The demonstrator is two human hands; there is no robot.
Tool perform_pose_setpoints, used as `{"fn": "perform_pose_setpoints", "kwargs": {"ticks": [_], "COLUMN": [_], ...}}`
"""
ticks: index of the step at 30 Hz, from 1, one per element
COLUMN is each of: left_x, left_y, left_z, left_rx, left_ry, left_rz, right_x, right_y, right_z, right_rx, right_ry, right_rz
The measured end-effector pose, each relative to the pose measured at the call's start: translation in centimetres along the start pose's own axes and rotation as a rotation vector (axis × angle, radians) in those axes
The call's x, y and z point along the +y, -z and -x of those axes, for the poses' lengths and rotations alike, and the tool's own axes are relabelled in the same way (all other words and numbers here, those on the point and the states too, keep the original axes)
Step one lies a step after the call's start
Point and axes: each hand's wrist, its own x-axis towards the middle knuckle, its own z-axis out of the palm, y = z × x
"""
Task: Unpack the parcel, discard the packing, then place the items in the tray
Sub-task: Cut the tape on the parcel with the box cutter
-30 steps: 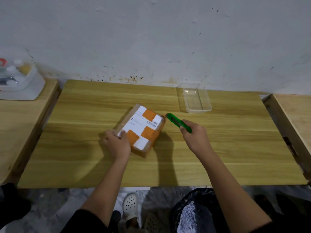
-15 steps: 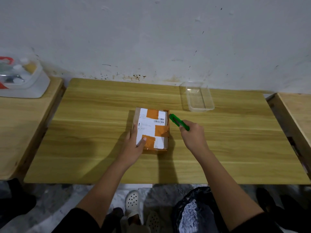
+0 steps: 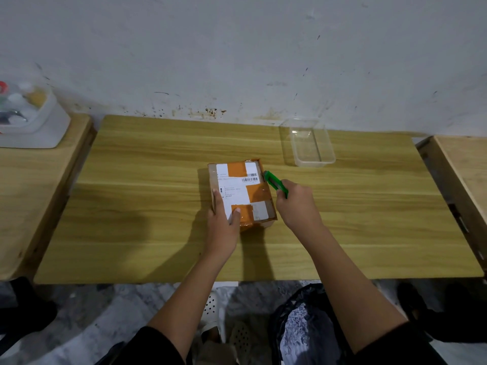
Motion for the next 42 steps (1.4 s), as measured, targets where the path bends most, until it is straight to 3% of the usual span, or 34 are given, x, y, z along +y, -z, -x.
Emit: {"fn": "perform_pose_setpoints", "kwargs": {"ticks": [17,42], "left_x": [0.2,0.7], "left_y": [-0.1,-0.6], "left_z": [0.2,0.8], "left_rx": [0.012,0.056], "left_ry": [0.000,0.046], "left_rz": [0.025,-0.021], "right_x": [-0.8,-1.4], "right_y": [0.3,1.6], "right_z": [1.6,2.9], "right_rx": [0.003,-0.169], "right_ry": [0.034,-0.030], "right_rz": [0.091,0.221]}}
